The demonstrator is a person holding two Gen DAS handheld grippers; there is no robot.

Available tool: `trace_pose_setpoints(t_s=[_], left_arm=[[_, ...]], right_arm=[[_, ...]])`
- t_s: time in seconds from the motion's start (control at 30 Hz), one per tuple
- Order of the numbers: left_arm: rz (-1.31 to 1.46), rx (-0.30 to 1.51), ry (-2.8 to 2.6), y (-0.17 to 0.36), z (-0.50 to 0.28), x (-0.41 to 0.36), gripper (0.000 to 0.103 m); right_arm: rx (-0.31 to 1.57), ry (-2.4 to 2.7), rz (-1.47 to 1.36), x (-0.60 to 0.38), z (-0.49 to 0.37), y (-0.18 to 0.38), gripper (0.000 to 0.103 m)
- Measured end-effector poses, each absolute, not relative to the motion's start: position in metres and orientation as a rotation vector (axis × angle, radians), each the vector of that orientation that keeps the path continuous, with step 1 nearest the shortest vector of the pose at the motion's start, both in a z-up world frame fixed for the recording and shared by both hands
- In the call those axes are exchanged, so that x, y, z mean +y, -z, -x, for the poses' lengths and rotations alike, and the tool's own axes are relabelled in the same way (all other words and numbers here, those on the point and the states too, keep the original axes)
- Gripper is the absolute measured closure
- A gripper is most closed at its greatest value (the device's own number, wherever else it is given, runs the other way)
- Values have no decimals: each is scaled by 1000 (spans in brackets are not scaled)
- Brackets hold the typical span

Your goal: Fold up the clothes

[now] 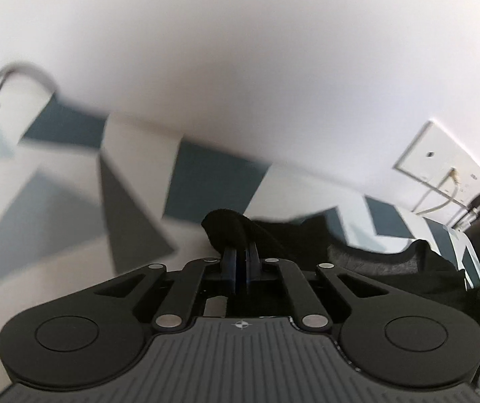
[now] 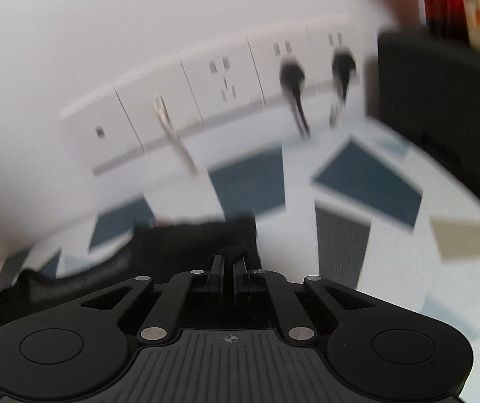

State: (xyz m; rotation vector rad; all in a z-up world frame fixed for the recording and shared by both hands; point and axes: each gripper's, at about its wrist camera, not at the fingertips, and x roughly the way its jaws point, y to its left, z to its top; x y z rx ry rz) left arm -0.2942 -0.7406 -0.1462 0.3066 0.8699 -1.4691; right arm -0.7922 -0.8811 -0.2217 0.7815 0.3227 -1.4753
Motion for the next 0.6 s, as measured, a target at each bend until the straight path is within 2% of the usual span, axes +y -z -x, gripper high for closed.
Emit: trace_pose_setpoints(t_s=[0.13,0.17,0.23,0.27,0.3,0.33,0.37,0.5,0.57,0.6], left_arm=[[-361,829,1406,145,293,-740,96],[-375,819,1390,145,292,-739,90],[-401,798,1358,145,292,-739,60],[-415,788,1342,145,291,-739,37],[-428,778,1326,144,291,-738,31],[-441,767,1310,144,291,-738,31],[-454,757,1294,144,290,-738,31],[-492,766,1329,133,299,-696,22],[-510,774,1353,126,305,-673,14],[-519,778,1366,123,307,-661,12]], right_arm=[[345,1483,-774,-900,793,228,99],[359,1484,-790,-906,794,234,99],[405,1492,-815,-913,794,246,97],[416,1498,-825,-913,795,249,90],[421,1514,-831,-912,795,250,83],[417,1547,-831,-908,796,248,64],[403,1573,-832,-903,798,245,54],[289,1623,-898,-873,814,231,46],[264,1628,-944,-852,820,226,27],[258,1627,-966,-840,822,225,25]])
